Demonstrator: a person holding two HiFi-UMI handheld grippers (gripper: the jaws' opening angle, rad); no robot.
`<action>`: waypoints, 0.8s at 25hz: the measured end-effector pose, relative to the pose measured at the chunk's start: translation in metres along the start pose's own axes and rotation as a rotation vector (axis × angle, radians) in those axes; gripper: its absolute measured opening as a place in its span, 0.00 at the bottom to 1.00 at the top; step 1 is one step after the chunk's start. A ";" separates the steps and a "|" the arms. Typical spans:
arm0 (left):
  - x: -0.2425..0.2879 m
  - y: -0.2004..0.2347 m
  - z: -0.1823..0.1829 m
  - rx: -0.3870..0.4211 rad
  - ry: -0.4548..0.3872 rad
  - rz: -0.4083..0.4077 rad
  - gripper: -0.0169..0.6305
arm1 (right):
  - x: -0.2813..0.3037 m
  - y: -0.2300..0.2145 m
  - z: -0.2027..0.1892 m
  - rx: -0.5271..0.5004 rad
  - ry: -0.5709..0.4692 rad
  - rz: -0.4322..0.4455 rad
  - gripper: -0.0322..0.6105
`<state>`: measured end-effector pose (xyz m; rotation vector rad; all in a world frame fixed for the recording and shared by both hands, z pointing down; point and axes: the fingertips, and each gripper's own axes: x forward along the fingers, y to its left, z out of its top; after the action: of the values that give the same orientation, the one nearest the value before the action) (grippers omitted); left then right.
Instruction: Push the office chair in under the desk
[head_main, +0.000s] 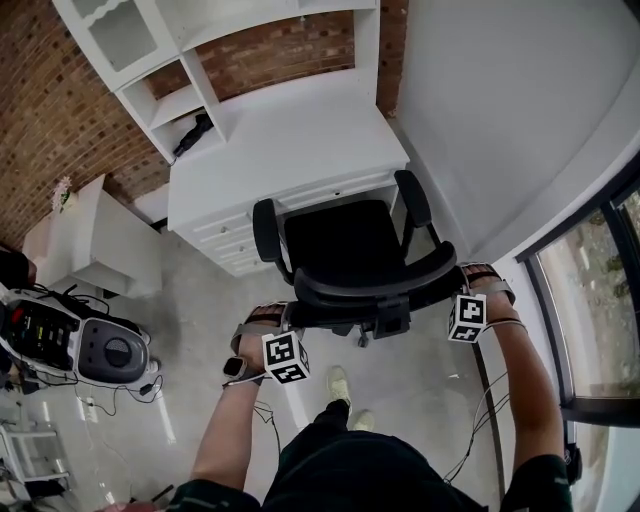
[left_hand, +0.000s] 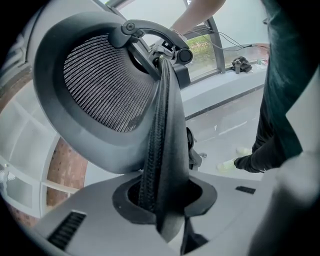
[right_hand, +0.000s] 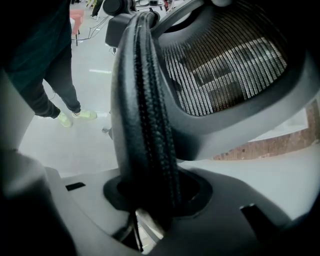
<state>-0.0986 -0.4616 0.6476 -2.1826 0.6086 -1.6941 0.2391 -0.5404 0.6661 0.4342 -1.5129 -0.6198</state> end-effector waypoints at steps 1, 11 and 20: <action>0.000 0.000 0.000 -0.001 0.000 0.000 0.17 | 0.000 -0.001 0.002 0.003 -0.006 0.003 0.23; 0.005 0.003 0.001 -0.024 0.013 0.008 0.17 | 0.010 -0.010 0.003 -0.018 -0.029 0.014 0.23; 0.010 0.005 0.003 -0.031 0.013 0.014 0.17 | 0.017 -0.015 0.000 -0.031 -0.028 0.014 0.23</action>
<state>-0.0941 -0.4710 0.6523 -2.1850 0.6557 -1.7042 0.2370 -0.5629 0.6698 0.3919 -1.5299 -0.6403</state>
